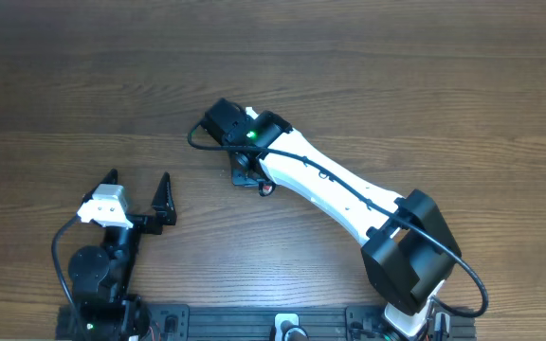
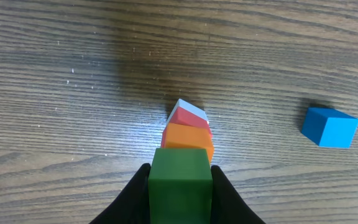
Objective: Stack Cubes
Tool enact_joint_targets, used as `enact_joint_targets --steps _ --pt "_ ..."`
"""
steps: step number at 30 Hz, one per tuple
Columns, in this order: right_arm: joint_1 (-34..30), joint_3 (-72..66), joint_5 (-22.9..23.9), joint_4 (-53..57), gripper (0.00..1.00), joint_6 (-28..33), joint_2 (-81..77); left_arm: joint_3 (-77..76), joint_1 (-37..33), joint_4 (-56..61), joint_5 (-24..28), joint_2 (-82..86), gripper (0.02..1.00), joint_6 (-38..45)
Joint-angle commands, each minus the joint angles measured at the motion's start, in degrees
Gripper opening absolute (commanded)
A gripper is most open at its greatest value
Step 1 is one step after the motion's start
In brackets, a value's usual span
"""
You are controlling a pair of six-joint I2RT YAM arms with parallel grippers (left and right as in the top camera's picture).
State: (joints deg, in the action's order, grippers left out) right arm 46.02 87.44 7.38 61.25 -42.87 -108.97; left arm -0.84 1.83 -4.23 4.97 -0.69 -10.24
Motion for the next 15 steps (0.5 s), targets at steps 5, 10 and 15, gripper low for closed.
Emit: enact_joint_targets --steps 5,10,15 --pt "-0.8 0.9 0.2 -0.2 0.031 0.3 -0.9 0.5 0.2 0.2 0.1 0.3 0.998 0.8" --pt "-1.0 0.9 0.2 -0.2 0.066 0.3 -0.9 0.5 0.2 0.2 0.1 0.3 1.0 0.8" --pt "-1.0 0.8 0.2 -0.2 0.102 0.3 -0.9 0.5 0.2 0.2 0.1 0.3 0.998 0.8"
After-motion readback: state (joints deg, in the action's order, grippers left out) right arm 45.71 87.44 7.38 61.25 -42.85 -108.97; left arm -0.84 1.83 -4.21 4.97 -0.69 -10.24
